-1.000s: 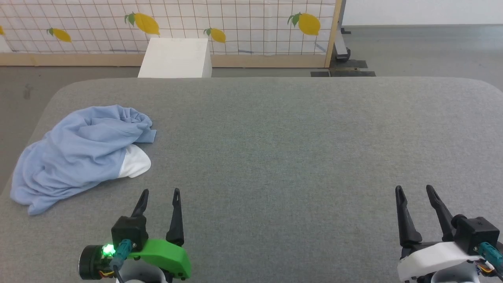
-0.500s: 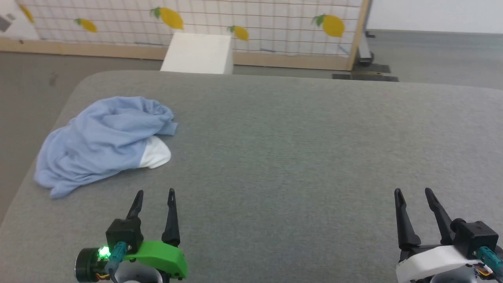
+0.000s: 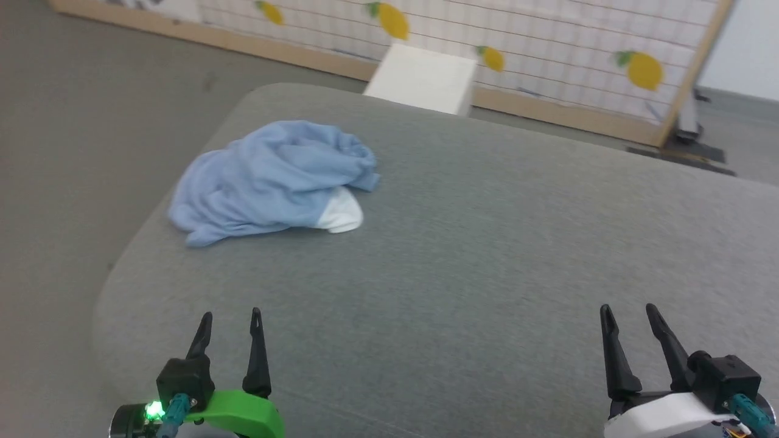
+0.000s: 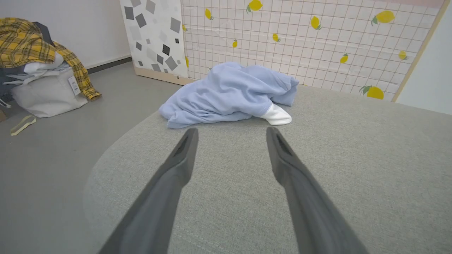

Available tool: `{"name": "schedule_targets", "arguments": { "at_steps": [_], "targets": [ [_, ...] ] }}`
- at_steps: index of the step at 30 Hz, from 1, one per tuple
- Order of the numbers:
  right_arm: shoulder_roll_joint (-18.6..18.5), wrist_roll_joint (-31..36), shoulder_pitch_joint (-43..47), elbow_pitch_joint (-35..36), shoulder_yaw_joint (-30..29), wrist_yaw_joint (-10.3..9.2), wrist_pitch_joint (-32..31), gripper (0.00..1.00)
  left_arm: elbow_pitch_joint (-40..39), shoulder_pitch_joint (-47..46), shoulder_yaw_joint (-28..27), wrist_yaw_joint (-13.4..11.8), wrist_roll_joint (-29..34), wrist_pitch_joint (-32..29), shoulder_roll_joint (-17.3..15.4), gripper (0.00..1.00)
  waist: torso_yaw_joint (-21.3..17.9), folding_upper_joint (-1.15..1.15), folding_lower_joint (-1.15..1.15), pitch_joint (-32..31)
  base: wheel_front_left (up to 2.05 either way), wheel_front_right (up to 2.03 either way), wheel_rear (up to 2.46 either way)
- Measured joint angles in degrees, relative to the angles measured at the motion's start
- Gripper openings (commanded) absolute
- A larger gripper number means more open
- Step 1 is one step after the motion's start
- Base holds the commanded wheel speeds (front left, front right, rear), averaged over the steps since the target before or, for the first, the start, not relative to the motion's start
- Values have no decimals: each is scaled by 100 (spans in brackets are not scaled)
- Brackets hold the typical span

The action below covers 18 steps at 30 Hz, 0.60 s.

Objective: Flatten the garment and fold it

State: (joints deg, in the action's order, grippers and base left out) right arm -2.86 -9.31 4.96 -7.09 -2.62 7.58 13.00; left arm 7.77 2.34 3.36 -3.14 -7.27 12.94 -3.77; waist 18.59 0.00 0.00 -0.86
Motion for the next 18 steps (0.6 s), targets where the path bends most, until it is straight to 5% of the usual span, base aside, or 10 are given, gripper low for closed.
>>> {"name": "schedule_targets", "arguments": {
  "at_steps": [18],
  "targets": [
    [1, -187, 14, -210, 111, 0, 165, 100, 53, 119, 63, -55, -148, 178, -113, 100, 1547, 0, 0, -43, 0, 0, 0]
  ]
}}
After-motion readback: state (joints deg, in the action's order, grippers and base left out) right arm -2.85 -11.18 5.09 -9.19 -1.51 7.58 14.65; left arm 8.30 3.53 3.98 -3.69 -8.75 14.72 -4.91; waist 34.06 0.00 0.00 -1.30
